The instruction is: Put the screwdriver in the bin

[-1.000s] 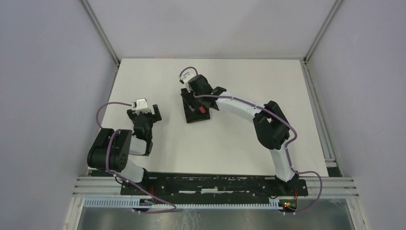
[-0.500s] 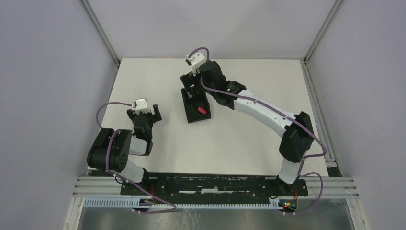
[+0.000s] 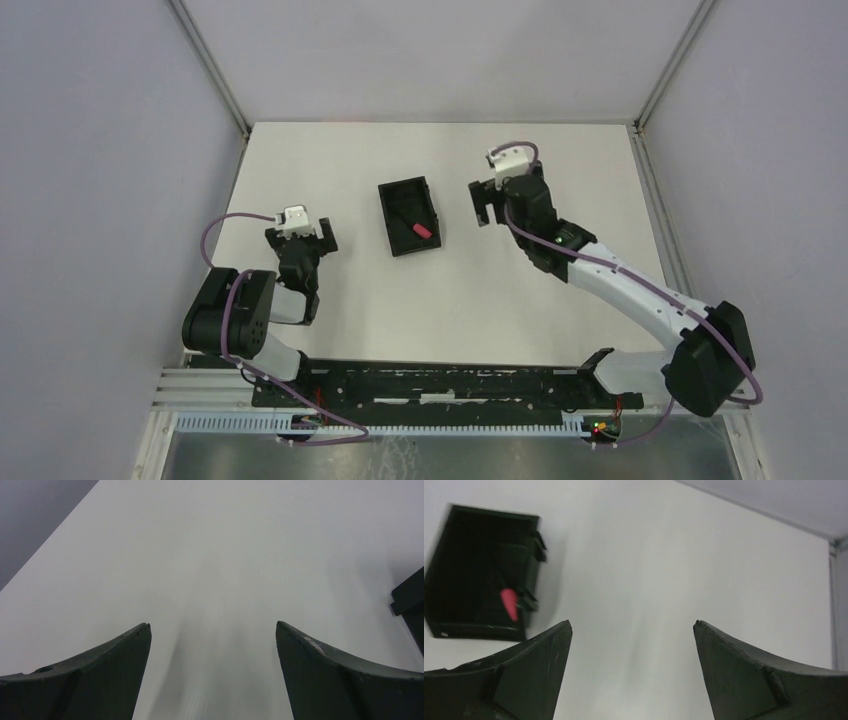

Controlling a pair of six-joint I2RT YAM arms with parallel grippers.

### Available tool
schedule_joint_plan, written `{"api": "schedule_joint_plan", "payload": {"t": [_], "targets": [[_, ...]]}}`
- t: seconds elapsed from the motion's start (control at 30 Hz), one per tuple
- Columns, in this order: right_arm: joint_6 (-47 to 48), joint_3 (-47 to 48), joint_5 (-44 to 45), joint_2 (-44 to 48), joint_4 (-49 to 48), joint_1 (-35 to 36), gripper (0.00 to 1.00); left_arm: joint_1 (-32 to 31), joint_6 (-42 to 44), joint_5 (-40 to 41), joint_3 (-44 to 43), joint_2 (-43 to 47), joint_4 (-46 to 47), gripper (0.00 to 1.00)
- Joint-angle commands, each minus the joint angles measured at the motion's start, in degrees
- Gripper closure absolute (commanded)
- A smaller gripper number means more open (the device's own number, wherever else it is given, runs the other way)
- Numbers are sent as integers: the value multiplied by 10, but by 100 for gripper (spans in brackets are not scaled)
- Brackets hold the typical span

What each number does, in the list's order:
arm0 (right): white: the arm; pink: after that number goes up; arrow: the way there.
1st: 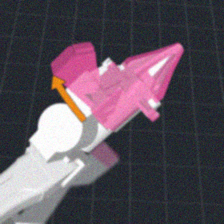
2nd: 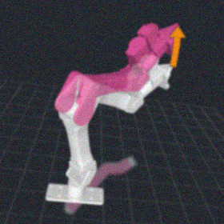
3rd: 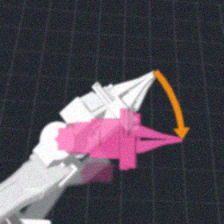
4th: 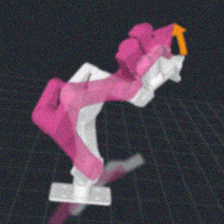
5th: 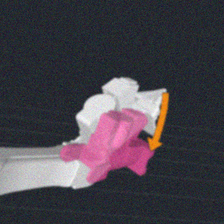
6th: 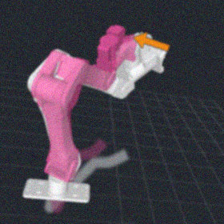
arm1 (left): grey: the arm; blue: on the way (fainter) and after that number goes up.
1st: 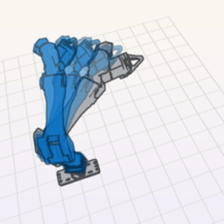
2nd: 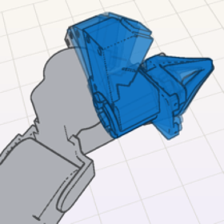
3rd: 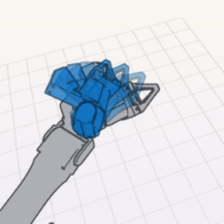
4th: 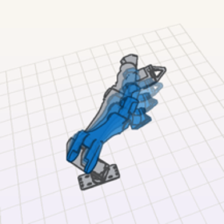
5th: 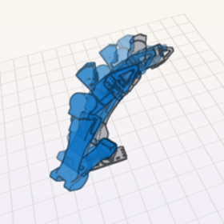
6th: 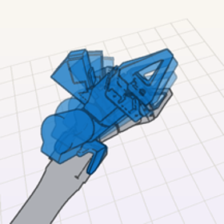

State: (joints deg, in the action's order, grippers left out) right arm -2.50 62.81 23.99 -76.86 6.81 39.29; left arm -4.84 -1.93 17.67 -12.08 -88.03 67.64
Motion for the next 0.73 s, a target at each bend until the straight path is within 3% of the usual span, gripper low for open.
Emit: {"api": "schedule_joint_plan", "payload": {"t": [0.0, 0.3, 0.7], "targets": [[-2, -161, 96, 94, -109, -39, 2, 1, -7, -1, -9, -1, 21, 0], [-30, -429, 123, 194, -223, -112, 2, 1, -8, -1, -9, -2, 21, 0], [-35, -463, 121, 202, -267, -123, 2, 1, -8, -1, -10, -2, 21, 0]]}}
